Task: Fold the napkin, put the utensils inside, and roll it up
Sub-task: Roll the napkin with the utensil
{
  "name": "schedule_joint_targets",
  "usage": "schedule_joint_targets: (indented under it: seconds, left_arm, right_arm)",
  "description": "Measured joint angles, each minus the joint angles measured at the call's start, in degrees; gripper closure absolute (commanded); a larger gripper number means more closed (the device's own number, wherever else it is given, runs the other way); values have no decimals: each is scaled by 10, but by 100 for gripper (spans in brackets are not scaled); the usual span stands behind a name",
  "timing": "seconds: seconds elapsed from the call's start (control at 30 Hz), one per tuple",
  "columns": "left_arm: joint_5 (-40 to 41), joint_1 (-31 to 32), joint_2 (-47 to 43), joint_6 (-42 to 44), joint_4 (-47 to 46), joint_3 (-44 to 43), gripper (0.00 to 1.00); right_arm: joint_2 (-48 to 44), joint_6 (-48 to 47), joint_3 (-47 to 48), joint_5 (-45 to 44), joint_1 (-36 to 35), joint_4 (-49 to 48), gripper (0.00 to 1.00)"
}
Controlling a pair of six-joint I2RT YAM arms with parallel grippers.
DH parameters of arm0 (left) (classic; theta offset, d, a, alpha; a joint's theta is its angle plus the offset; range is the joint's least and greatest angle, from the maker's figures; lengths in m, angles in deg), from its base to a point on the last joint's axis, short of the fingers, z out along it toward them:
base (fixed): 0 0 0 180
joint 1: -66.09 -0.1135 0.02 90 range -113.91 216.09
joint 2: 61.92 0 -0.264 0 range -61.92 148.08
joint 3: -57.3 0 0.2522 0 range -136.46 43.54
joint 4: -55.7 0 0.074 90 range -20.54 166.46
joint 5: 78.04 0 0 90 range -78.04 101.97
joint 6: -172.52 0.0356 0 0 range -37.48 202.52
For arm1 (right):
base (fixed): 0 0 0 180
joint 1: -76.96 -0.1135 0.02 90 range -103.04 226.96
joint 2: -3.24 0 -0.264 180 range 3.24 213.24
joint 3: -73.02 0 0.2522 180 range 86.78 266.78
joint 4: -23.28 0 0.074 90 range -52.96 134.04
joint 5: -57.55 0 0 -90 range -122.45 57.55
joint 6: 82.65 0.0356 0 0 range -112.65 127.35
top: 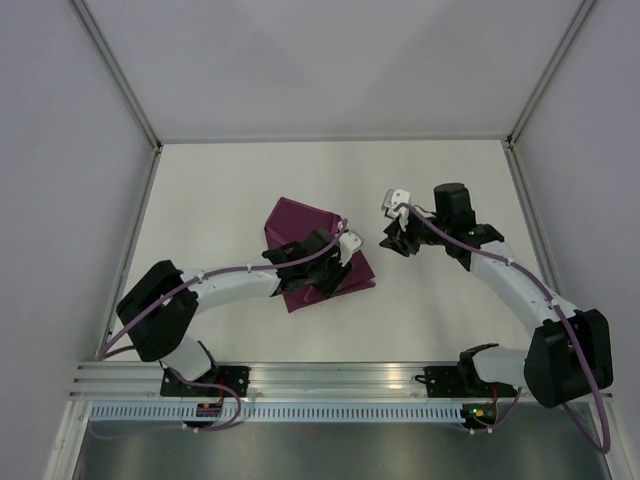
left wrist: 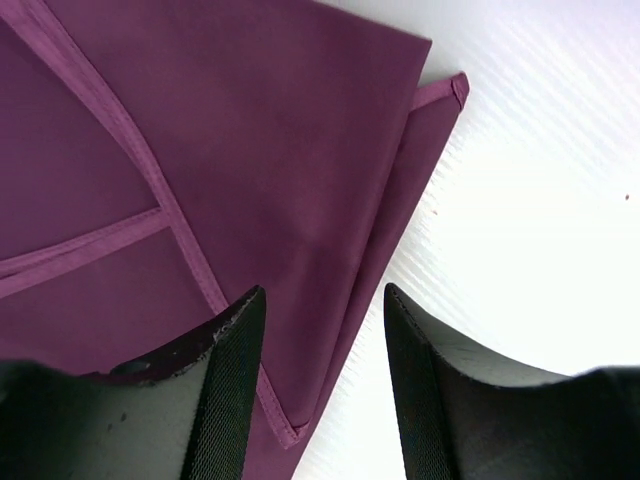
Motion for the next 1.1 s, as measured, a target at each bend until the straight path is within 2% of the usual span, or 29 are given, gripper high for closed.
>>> schedule_joint_targets:
  seconds: [0.17, 0.37, 0.47, 0.6, 0.8, 1.1]
  left_arm:
    - [87, 41, -18, 9, -11, -1, 41]
    - [239, 147, -7, 46, -31, -1, 40]
    - [302, 187, 24, 56, -32, -2, 40]
    - [366, 209, 70, 62, -27, -5, 40]
    - [425, 216, 122, 79, -22, -22, 42]
    - [461, 212, 156, 103, -25, -32, 47]
  right_arm:
    - [58, 61, 103, 50, 66, 23, 58]
    - [215, 141, 269, 123, 169, 90, 63]
    - [279, 163, 321, 148, 213, 125, 65]
    - [312, 179, 329, 154, 250, 162, 65]
    - [309, 181, 328, 154, 249, 170, 64]
    - [310, 182, 328, 150, 257, 177, 65]
